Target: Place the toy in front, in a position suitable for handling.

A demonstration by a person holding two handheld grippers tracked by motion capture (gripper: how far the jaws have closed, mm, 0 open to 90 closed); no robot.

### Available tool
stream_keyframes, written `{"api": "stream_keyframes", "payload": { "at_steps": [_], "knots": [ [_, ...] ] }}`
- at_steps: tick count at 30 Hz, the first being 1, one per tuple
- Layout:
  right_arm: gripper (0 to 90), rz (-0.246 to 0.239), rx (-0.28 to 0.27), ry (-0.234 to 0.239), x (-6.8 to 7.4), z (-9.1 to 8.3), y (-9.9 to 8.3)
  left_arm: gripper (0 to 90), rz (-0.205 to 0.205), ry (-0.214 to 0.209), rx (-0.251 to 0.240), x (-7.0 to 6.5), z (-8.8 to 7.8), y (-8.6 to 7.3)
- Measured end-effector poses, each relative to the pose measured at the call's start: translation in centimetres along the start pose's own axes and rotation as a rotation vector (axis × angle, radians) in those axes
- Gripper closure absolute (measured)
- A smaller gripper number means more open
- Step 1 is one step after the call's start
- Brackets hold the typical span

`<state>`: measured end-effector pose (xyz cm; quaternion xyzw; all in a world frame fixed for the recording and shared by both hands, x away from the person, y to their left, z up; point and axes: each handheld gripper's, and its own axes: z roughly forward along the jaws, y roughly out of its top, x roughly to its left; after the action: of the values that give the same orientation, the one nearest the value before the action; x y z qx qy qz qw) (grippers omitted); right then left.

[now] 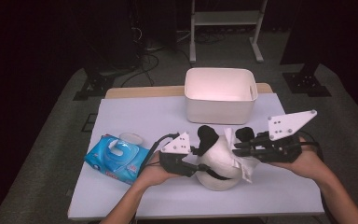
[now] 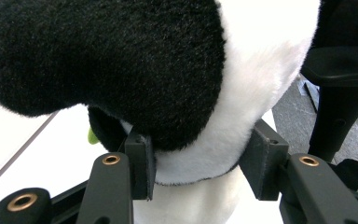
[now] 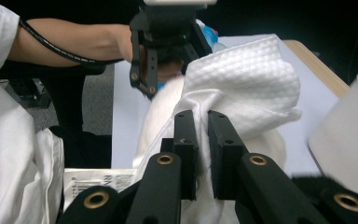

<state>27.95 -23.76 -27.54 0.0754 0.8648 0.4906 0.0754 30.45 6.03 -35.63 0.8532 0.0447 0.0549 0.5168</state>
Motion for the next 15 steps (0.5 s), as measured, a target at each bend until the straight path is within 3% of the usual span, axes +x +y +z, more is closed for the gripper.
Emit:
{"api": "stream_keyframes", "payload": {
  "at_steps": [6, 15],
  "knots": [
    [82.2, 0.026, -0.003, -0.012, -0.1, -0.9, -1.0, 51.7, 0.005, 0.002, 0.003, -0.2, 0.3, 0.3],
    [82.2, 0.001, 0.006, 0.001, -0.8, 1.0, 1.3, 51.8, 0.002, 0.008, 0.005, -0.2, 0.1, 0.1]
  ]
}}
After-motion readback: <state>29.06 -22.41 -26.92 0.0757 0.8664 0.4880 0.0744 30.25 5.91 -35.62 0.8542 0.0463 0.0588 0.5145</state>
